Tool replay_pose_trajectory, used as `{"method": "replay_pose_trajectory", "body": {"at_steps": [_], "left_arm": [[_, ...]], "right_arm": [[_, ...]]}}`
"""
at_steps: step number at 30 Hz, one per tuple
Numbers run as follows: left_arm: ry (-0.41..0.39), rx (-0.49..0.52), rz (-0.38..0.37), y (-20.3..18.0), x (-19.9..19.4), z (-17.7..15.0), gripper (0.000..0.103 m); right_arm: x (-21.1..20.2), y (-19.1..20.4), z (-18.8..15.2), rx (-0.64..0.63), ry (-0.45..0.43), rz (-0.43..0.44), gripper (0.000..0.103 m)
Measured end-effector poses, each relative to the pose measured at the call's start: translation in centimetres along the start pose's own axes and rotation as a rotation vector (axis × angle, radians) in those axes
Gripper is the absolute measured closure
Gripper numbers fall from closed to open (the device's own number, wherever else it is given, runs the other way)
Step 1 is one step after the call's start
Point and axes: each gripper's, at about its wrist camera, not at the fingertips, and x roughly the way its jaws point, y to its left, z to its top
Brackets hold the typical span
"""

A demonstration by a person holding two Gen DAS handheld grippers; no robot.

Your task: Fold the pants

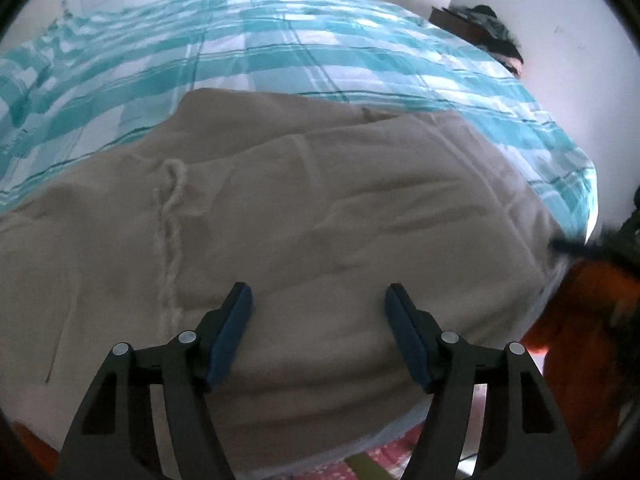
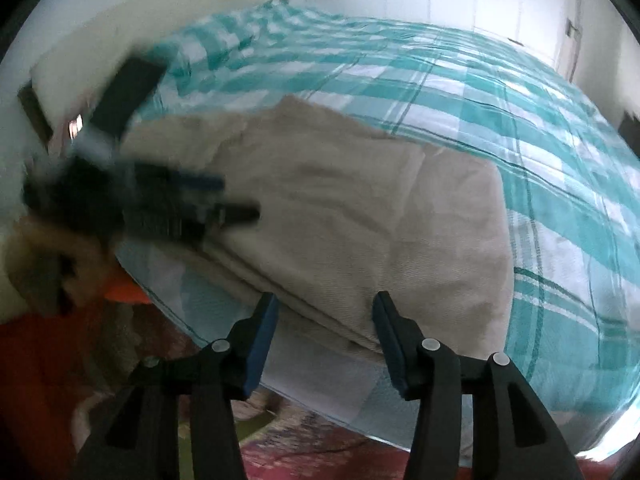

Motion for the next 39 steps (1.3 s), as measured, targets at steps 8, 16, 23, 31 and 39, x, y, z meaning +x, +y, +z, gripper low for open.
{"method": "replay_pose_trajectory", "body": {"at_steps": [8,16,23,31,39], "left_arm": [[-0.001,-0.019,-0.001,0.1,-0.2,-0.4,0.032],[-0.023,-0.031,-0.025,0.5,-0.2,-0.9,0.032],[-0.024,-0.045,-0.026,0.5,-0.2,-0.8,0.032],[-0.028,-0.038,-0.010,0.3,-0.4,-0.8,0.031],[-0.077,-0.087,-0.019,1.1,-1.6,-0.6,0.027]], "right_arm": [[-0.4,-4.7,7.7,0.200,-0.069,0.001,0.046],[8.7,-8.1,7.5,0.366,0.170,0.033,0.042],[1.3,-5.1,6.6,0.297,-0.018,-0.033,0.040],[2.5,-3.3,1.2,0.255,0.042,-0.067,0.035],[3.3,-2.2,1.0,0.221,0.045,-0.121,0.027]]}}
